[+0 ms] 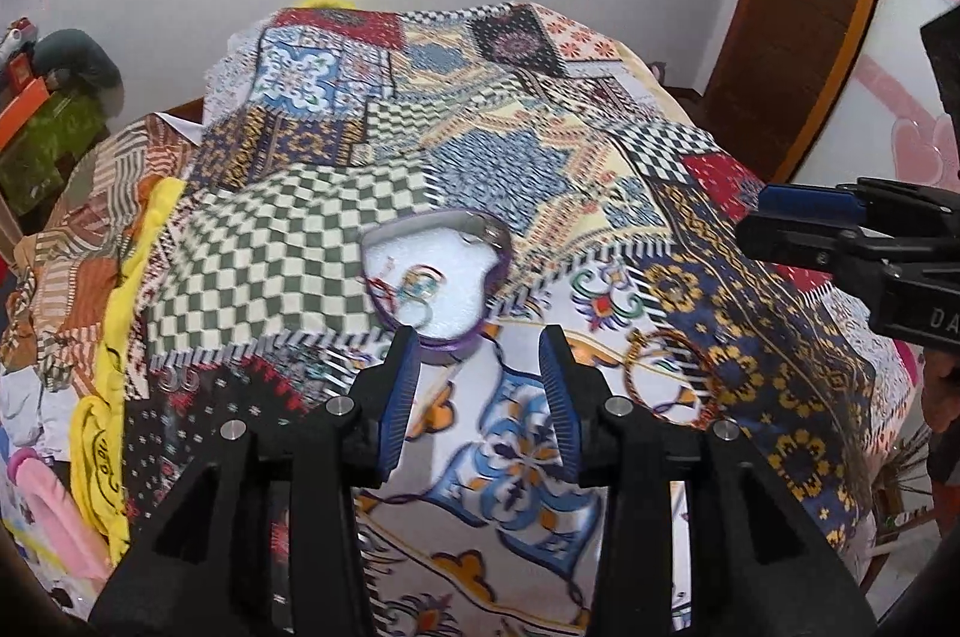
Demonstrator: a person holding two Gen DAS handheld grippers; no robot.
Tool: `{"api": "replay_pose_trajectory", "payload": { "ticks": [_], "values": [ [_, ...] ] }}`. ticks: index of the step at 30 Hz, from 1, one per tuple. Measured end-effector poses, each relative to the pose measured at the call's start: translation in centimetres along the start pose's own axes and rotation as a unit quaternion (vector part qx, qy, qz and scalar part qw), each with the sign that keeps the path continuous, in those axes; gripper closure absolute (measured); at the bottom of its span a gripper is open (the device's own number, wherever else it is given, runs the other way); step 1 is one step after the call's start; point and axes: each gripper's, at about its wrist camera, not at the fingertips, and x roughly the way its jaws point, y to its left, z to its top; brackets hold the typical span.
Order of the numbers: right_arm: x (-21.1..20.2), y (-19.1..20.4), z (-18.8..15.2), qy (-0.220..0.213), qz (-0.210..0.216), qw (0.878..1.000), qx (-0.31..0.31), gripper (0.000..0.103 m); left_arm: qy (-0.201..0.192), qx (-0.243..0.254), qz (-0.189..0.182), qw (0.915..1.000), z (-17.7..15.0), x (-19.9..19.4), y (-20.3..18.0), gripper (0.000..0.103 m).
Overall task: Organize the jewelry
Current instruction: 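Move both tools from the box back to the jewelry on the quilt, then grasp the orange beaded bracelet with the left tool while the right tool grasps a silver earring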
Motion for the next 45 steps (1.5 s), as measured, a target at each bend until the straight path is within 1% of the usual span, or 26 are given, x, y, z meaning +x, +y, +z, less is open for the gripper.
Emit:
{"api": "replay_pose_trajectory", "payload": {
  "ticks": [6, 9, 11, 16, 19, 20, 22, 24, 26, 27, 31, 34, 36, 38, 45],
  "values": [
    [-0.2, -2.1, -2.2, 0.010, -0.029, 0.999, 0.011, 0.065, 0.019, 0.012, -0.023, 0.9995, -0.7, 1.5, -2.3, 0.063],
    [0.0, -3.5, -3.4, 0.016, -0.034, 0.999, 0.028, 0.065, 0.026, 0.020, -0.035, 0.9988, -0.9, 2.2, -3.3, 0.063],
    [-0.3, -4.0, -4.3, 0.012, -0.035, 0.999, 0.035, 0.065, 0.028, 0.024, -0.045, 0.9983, -1.1, 2.6, -3.9, 0.063],
    [-0.2, -3.4, -6.1, 0.012, -0.026, 0.999, 0.025, 0.065, 0.026, 0.026, -0.055, 0.9978, -1.5, 3.2, -4.7, 0.063],
    [0.4, -2.7, -6.8, 0.018, -0.010, 1.000, 0.014, 0.065, 0.033, 0.031, -0.060, 0.9972, -1.6, 4.0, -4.9, 0.063],
    [0.6, -2.5, -6.8, 0.019, -0.007, 1.000, 0.011, 0.065, 0.035, 0.032, -0.060, 0.9971, -1.6, 4.2, -4.9, 0.064],
    [1.2, -2.1, -6.8, 0.022, -0.001, 1.000, 0.005, 0.065, 0.041, 0.032, -0.065, 0.9965, -1.7, 4.6, -4.8, 0.069],
    [1.6, -1.9, -6.6, 0.024, 0.005, 1.000, 0.002, 0.068, 0.042, 0.033, -0.067, 0.9963, -1.8, 4.9, -4.8, 0.071],
    [2.2, -1.9, -6.3, 0.029, 0.015, 0.999, 0.002, 0.074, 0.041, 0.034, -0.068, 0.9962, -1.8, 5.1, -4.7, 0.074],
    [2.4, -1.9, -6.2, 0.031, 0.015, 0.999, 0.003, 0.074, 0.042, 0.035, -0.071, 0.9960, -1.9, 5.2, -4.7, 0.077],
    [3.5, -2.1, -6.3, 0.039, 0.011, 0.999, 0.006, 0.078, 0.039, 0.029, -0.084, 0.9953, -1.9, 5.3, -4.5, 0.083],
    [3.6, -2.0, -6.4, 0.034, 0.007, 0.999, 0.009, 0.079, 0.039, 0.029, -0.089, 0.9948, -1.8, 5.6, -4.6, 0.090],
    [3.7, -2.0, -6.3, 0.032, -0.001, 0.999, 0.008, 0.083, 0.039, 0.029, -0.092, 0.9946, -1.8, 5.7, -4.7, 0.096],
    [3.7, -2.0, -6.3, 0.031, -0.010, 0.999, 0.006, 0.094, 0.039, 0.028, -0.095, 0.9943, -1.8, 5.7, -4.9, 0.101],
    [2.9, -2.4, -6.5, 0.023, -0.005, 0.999, 0.024, 0.094, 0.026, 0.034, -0.087, 0.9952, -2.1, 4.6, -5.6, 0.102]
  ]
}}
